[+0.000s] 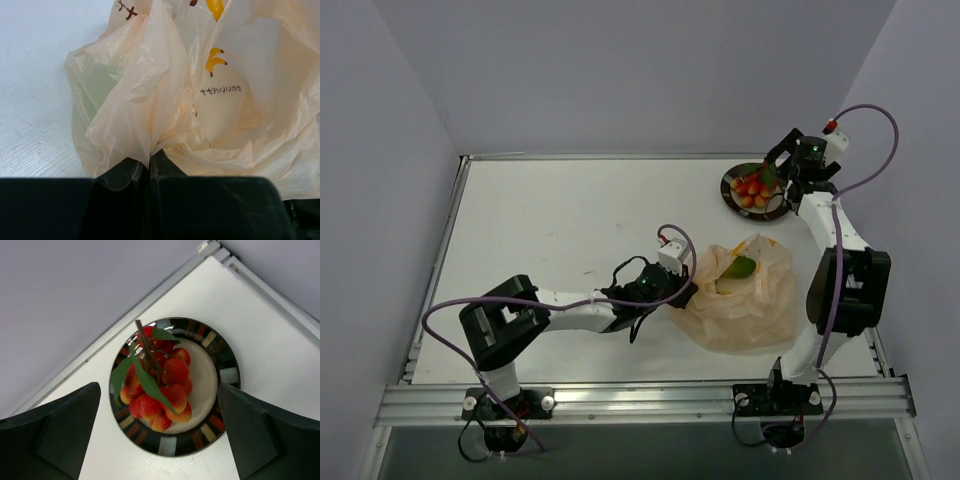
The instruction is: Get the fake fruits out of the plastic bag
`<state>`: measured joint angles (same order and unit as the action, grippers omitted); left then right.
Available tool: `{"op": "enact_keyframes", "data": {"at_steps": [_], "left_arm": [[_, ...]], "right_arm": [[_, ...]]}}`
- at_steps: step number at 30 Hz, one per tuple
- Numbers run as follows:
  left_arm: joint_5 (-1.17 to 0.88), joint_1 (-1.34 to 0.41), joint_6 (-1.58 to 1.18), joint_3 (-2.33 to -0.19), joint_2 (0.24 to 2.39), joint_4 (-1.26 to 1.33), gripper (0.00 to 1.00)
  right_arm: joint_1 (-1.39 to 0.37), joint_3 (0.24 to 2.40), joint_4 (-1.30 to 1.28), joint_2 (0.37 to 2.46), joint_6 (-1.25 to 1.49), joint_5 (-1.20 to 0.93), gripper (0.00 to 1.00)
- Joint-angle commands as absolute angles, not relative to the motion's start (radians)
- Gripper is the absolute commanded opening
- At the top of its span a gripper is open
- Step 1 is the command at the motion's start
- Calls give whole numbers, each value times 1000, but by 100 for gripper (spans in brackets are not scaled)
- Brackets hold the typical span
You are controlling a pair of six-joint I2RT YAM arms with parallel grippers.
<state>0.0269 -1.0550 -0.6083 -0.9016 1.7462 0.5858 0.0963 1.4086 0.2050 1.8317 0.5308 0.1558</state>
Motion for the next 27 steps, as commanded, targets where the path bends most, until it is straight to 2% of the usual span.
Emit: {"op": "enact_keyframes", "data": {"at_steps": [1,3,4,7,10,11,13,16,18,22,24,27], "left_arm": [[3,-1032,-669,-945,1700,621,2],[0,-1022,-702,-948,1701,635,2],[0,-1020,-709,-951,1701,635,2],[0,-1014,-724,-962,1694,634,2],[5,-1012,-729,-966,1674,624,2],[9,-1012,-729,-966,1667,623,2],[18,-1011,-730,-963,1652,614,2],[31,-1011,-732,-962,1643,606,2],[29,-1009,-735,-966,1647,601,2],[20,-1006,-742,-989,1657,594,2],[9,-994,-744,-997,1657,591,2],[0,-974,-749,-1029,1663,578,2]], "right_arm": [[37,1315,216,1613,526,210,99],[0,1232,215,1533,514,239,97],[-76,1211,213,1453,508,251,97],[-193,1125,184,1300,496,288,86],[-381,1045,114,1173,500,350,57],[-470,1019,74,1143,511,362,42],[-553,936,19,1064,558,452,34],[-699,836,-151,974,636,628,32],[-744,799,-210,941,701,664,30],[-753,683,-232,868,842,620,25],[-761,644,-255,848,908,666,19],[-770,618,-261,792,939,721,15]]}}
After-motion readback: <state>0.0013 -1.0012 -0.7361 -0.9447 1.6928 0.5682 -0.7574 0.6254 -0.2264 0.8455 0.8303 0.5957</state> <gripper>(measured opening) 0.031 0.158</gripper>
